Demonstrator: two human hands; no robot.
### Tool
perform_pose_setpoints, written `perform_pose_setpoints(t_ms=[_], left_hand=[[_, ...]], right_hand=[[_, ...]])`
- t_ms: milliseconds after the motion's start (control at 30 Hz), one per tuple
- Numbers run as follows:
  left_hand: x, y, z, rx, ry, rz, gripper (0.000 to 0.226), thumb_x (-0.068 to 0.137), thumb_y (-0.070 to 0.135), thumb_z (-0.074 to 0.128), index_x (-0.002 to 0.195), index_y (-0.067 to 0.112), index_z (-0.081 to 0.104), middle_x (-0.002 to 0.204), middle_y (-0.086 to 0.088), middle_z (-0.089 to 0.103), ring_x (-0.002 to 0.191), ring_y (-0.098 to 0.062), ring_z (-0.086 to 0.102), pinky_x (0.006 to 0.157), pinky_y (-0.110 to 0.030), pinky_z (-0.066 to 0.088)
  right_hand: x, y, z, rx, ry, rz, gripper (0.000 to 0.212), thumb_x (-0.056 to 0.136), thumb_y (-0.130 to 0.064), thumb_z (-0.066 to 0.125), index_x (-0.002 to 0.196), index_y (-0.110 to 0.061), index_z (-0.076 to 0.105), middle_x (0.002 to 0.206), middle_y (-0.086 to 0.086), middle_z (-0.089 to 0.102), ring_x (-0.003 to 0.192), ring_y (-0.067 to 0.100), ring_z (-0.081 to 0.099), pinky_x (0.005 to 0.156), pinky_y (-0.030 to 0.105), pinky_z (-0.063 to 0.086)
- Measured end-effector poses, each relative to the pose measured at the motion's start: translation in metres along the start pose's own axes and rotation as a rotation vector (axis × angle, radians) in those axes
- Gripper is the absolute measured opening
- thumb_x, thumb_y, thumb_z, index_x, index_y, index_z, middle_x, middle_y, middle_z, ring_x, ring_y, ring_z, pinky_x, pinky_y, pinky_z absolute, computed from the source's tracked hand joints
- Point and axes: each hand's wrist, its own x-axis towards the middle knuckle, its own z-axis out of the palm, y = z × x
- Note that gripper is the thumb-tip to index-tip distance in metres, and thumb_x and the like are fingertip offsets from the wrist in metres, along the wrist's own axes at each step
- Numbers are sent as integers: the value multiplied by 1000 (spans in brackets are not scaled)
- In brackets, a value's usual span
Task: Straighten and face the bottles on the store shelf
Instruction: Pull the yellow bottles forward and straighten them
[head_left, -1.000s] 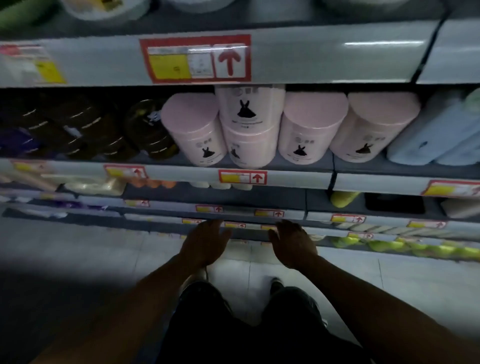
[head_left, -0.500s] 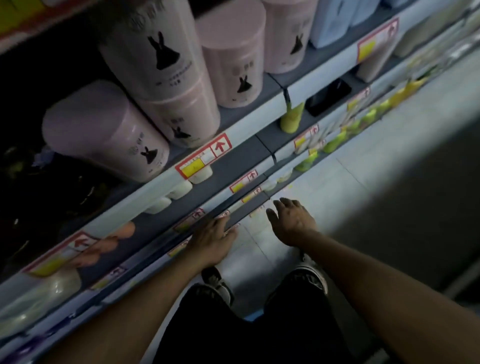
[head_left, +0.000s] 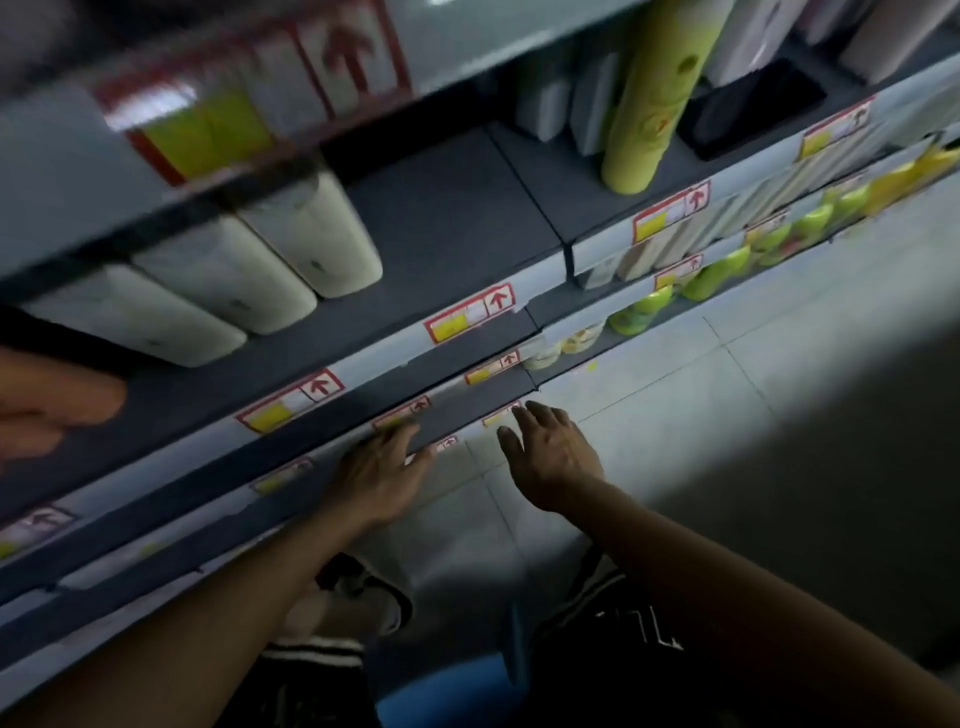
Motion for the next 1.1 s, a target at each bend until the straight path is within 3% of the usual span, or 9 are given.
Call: perform_pose_setpoints(t_ms=[133, 233, 433, 600, 833, 1100], left_hand=[[66, -31, 35, -88, 95, 50, 65, 94, 61, 39, 150, 30, 40, 156, 0, 41, 142, -24, 38, 115, -40, 33], [105, -57, 57, -159, 267, 125, 60, 87, 63, 36, 136, 33, 53, 136, 4, 55, 128, -24, 49, 105, -42, 42], [144, -95, 78, -100, 685, 375, 45, 89, 43, 46, 126, 23, 61, 119, 5, 57, 114, -21, 51, 96, -41, 45], [150, -124, 90, -110, 820, 484, 41, 90, 39, 49, 125, 22, 61, 121, 5, 57, 115, -20, 51, 98, -38, 43], [102, -170, 118, -186, 939, 440, 43, 90, 47, 47, 121, 22, 64, 114, 2, 61, 109, -23, 55, 94, -37, 45], [25, -223, 130, -317, 1018, 352, 56, 83, 53, 39, 121, 21, 65, 117, 0, 64, 113, -24, 56, 98, -34, 42]], right_hand=[[60, 2, 40, 0, 82, -56, 65, 104, -57, 19, 157, -20, 29, 164, 4, 28, 151, 25, 22, 122, 39, 21], [96, -4, 68, 42, 168, -124, 62, 104, -57, 22, 156, -23, 31, 164, 1, 29, 152, 23, 21, 122, 37, 19], [144, -17, 114, 84, 510, -233, 52, 101, -48, 31, 139, -20, 52, 135, 4, 49, 125, 25, 46, 108, 42, 42], [153, -28, 134, 42, 735, -305, 49, 100, -45, 37, 136, -18, 56, 127, 7, 54, 115, 30, 49, 99, 43, 44], [104, -45, 165, -18, 726, -254, 57, 96, -50, 32, 138, -18, 54, 133, 10, 55, 121, 35, 48, 104, 50, 41], [36, -81, 173, -22, 727, -276, 55, 100, -47, 43, 143, -15, 51, 139, 12, 52, 132, 34, 42, 108, 44, 38]])
